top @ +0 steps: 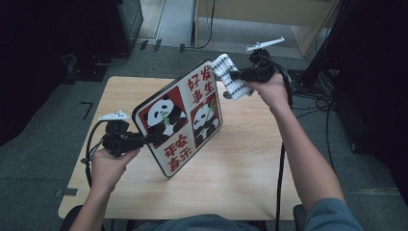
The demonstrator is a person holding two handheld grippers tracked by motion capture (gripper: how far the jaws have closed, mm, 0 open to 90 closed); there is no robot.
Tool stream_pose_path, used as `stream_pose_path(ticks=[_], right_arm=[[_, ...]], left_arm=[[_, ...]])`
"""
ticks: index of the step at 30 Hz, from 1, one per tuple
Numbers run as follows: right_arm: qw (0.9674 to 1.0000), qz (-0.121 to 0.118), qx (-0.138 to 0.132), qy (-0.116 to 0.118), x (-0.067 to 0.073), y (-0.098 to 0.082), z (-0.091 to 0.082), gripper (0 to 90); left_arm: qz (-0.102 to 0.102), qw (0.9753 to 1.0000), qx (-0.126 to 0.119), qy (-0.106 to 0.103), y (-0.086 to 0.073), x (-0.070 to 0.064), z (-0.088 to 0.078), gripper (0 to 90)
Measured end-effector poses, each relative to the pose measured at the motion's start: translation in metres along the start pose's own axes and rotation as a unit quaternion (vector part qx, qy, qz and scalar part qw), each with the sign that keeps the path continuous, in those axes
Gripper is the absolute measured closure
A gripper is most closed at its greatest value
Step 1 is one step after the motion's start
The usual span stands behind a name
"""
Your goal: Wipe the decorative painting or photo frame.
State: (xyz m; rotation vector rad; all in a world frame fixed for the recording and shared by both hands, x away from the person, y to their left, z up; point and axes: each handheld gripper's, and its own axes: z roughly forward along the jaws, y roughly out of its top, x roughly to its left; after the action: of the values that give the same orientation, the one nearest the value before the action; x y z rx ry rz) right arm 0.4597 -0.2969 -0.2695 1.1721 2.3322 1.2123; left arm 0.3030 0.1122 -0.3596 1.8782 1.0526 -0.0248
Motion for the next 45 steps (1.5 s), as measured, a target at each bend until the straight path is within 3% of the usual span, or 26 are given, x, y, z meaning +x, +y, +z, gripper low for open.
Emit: stream_pose_path(ticks=[5,12,21,33,45], right_arm=[[0.9999,-0.015,-0.002,-0.002,0.006,0.018,-0.003,77.7],[0.9998,-0.018,-0.013,0.004,0.013,0.035,-0.003,77.8],[0.9994,-0.028,-0.019,0.012,0.025,0.050,0.008,77.7],[0.9991,-0.020,-0.019,0.032,0.027,0.035,0.027,77.6],[0.9992,-0.026,-0.006,0.029,0.027,0.021,0.032,77.7]], left_arm=[[0.001,1.0000,0.001,-0.001,0.000,0.000,0.000,77.2],[0.002,1.0000,0.001,-0.001,0.000,0.001,0.000,77.2],[0.003,1.0000,0.001,-0.002,0.001,0.002,0.000,77.2],[0.000,1.0000,0.003,-0.006,0.001,0.004,-0.001,77.2],[0.002,1.0000,0.003,-0.009,0.001,0.005,-0.001,77.2]])
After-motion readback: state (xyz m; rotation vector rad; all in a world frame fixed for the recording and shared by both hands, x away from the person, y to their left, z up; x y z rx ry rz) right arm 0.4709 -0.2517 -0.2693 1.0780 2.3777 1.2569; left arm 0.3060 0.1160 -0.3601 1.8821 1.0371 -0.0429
